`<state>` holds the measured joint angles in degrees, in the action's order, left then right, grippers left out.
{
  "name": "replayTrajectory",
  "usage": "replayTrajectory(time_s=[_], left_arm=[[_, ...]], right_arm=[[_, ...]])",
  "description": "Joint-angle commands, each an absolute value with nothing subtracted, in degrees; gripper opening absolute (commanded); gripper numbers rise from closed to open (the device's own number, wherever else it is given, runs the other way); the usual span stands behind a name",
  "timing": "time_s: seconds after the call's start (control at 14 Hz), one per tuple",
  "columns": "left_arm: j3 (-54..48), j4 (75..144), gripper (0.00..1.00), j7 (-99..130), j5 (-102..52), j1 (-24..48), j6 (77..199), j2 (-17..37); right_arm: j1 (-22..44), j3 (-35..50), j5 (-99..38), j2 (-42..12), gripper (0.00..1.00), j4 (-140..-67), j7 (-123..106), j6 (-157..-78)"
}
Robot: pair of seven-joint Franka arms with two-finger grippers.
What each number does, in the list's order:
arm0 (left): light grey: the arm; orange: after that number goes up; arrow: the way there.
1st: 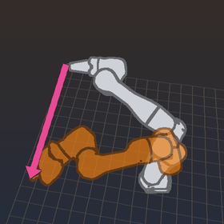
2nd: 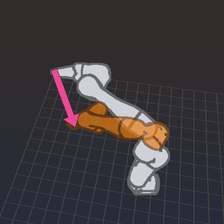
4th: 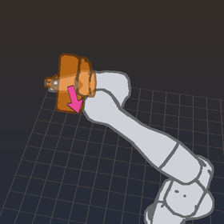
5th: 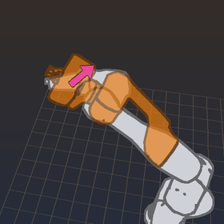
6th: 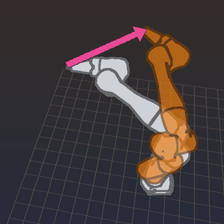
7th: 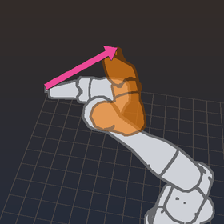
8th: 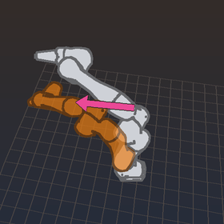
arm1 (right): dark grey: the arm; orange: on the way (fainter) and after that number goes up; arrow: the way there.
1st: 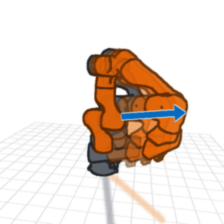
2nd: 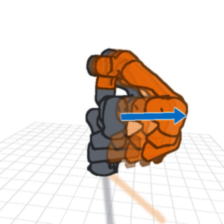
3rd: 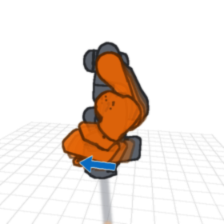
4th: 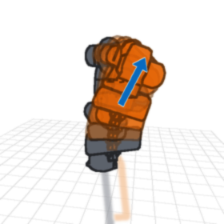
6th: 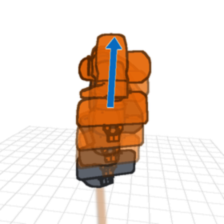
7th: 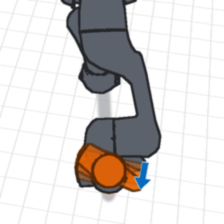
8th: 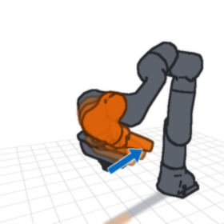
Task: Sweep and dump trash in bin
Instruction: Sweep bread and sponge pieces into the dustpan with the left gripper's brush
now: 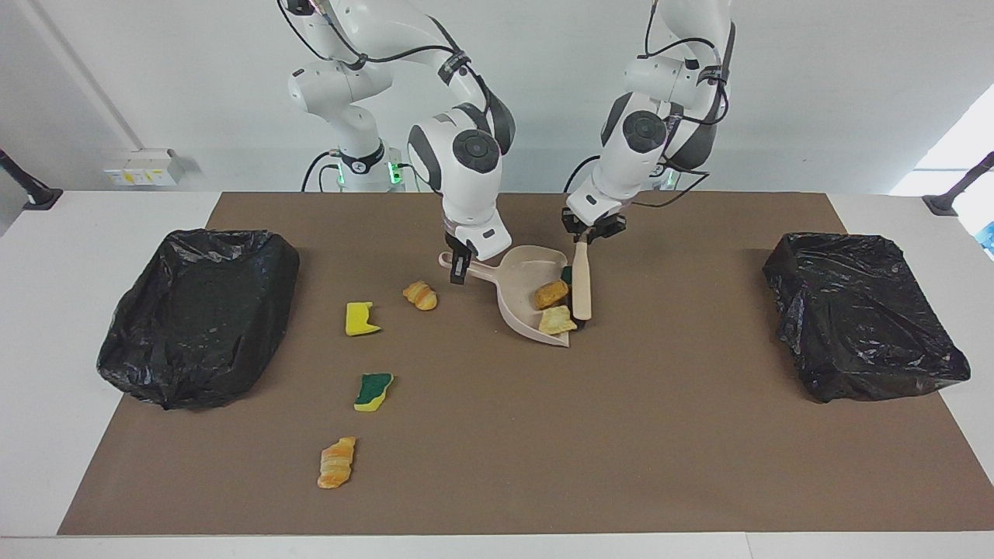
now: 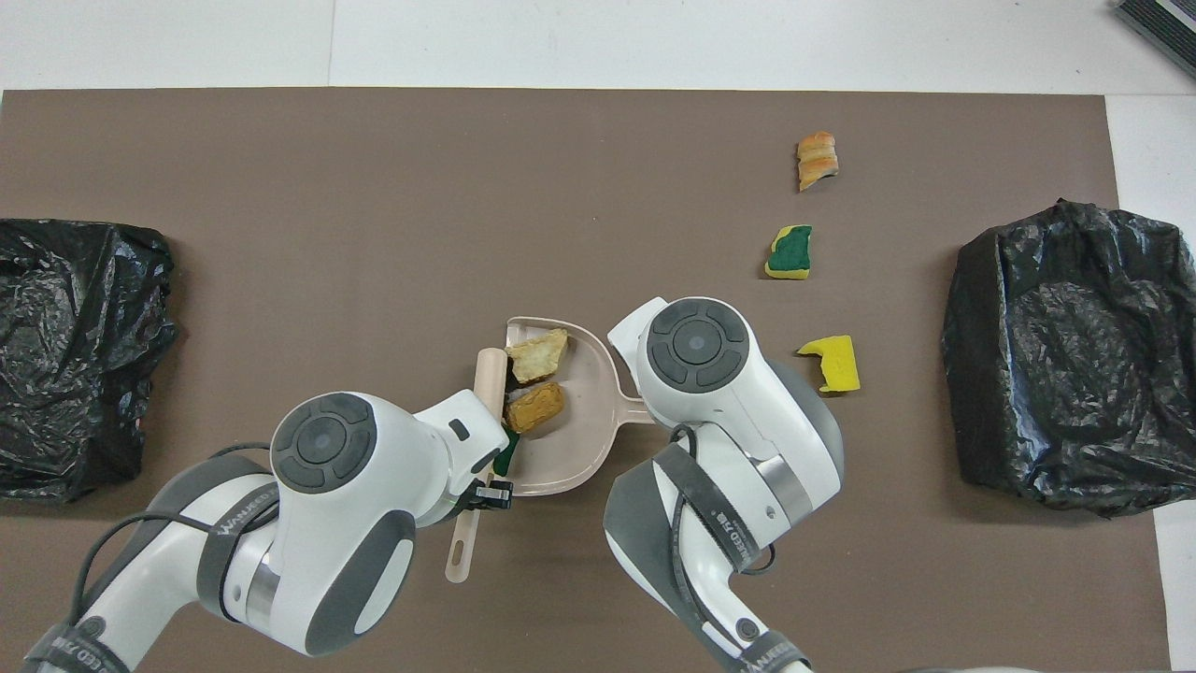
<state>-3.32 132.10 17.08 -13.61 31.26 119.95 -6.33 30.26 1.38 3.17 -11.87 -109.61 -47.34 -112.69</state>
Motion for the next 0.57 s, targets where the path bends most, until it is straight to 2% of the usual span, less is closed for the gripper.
replayTrajectory(time_s=[0.0,0.36,0.5], left_arm=[[-1.9,129.9,0.0,17.8,-14.7,31.3,118.1,-9.7],[-1.9,124.4,0.0,17.0,-13.9,21.4,108.5,-12.4],[-1.8,124.1,0.0,17.0,-13.6,20.6,108.3,-12.4]], right_arm=[[29.4,1.6,1.9,-10.6,0.0,-111.4,-48.9,-115.0],[28.7,1.7,1.9,-10.9,0.0,-111.4,-48.8,-116.7],[28.5,1.7,1.9,-10.9,0.0,-111.4,-48.7,-116.8]])
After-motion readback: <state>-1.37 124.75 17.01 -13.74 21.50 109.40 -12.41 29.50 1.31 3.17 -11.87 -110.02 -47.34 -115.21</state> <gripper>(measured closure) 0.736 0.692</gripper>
